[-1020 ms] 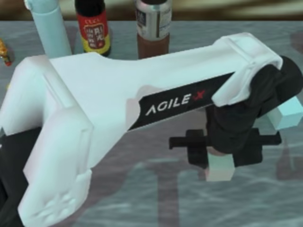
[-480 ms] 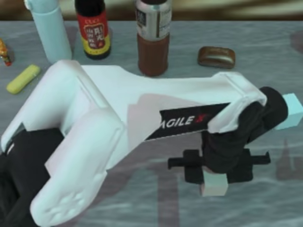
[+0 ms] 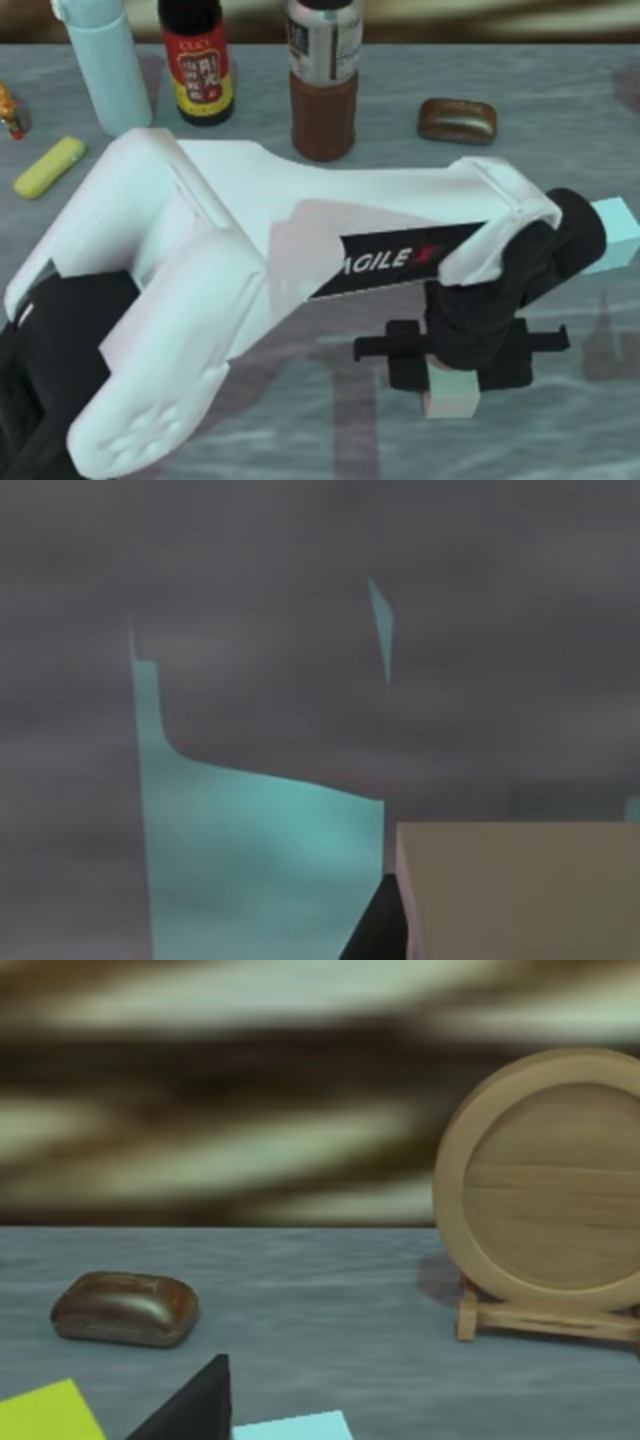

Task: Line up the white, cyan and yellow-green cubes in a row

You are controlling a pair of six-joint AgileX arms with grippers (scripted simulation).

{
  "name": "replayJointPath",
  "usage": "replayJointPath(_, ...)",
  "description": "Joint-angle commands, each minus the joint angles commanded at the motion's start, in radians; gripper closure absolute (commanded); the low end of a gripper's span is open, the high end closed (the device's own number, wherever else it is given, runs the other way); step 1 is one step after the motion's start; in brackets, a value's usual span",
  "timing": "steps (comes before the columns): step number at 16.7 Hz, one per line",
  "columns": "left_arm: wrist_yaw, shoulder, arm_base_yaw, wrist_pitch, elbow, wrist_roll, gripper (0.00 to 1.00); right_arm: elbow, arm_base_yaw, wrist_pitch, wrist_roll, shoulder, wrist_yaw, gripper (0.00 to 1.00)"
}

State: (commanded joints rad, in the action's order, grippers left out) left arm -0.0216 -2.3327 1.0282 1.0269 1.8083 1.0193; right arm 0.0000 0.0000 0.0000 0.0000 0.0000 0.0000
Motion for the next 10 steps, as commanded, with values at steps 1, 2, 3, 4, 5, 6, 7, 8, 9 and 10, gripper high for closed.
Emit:
replayJointPath(1, 0.0, 0.0, 0.0, 0.0, 0.0, 0.0, 0.62, 0.0, 0.0, 0.0, 0.0, 0.0, 0.0, 0.0)
replayJointPath(2, 0.0, 0.0, 0.0, 0.0, 0.0, 0.0, 0.55, 0.0, 0.0, 0.0, 0.0, 0.0, 0.0, 0.0)
replayJointPath(3, 0.0, 0.0, 0.0, 0.0, 0.0, 0.0, 0.47, 0.0, 0.0, 0.0, 0.0, 0.0, 0.0, 0.0)
replayJointPath(4, 0.0, 0.0, 0.0, 0.0, 0.0, 0.0, 0.4, 0.0, 0.0, 0.0, 0.0, 0.0, 0.0, 0.0)
replayJointPath(5, 0.0, 0.0, 0.0, 0.0, 0.0, 0.0, 0.32, 0.0, 0.0, 0.0, 0.0, 0.0, 0.0, 0.0)
replayJointPath(6, 0.0, 0.0, 0.0, 0.0, 0.0, 0.0, 0.25, 0.0, 0.0, 0.0, 0.0, 0.0, 0.0, 0.0)
replayJointPath(7, 0.0, 0.0, 0.0, 0.0, 0.0, 0.0, 0.17, 0.0, 0.0, 0.0, 0.0, 0.0, 0.0, 0.0)
replayJointPath(8, 0.0, 0.0, 0.0, 0.0, 0.0, 0.0, 0.1, 0.0, 0.0, 0.0, 0.0, 0.0, 0.0, 0.0)
replayJointPath(9, 0.0, 0.0, 0.0, 0.0, 0.0, 0.0, 0.02, 0.0, 0.0, 0.0, 0.0, 0.0, 0.0, 0.0)
replayJointPath(10, 0.0, 0.0, 0.0, 0.0, 0.0, 0.0, 0.0, 0.0, 0.0, 0.0, 0.0, 0.0, 0.0, 0.0)
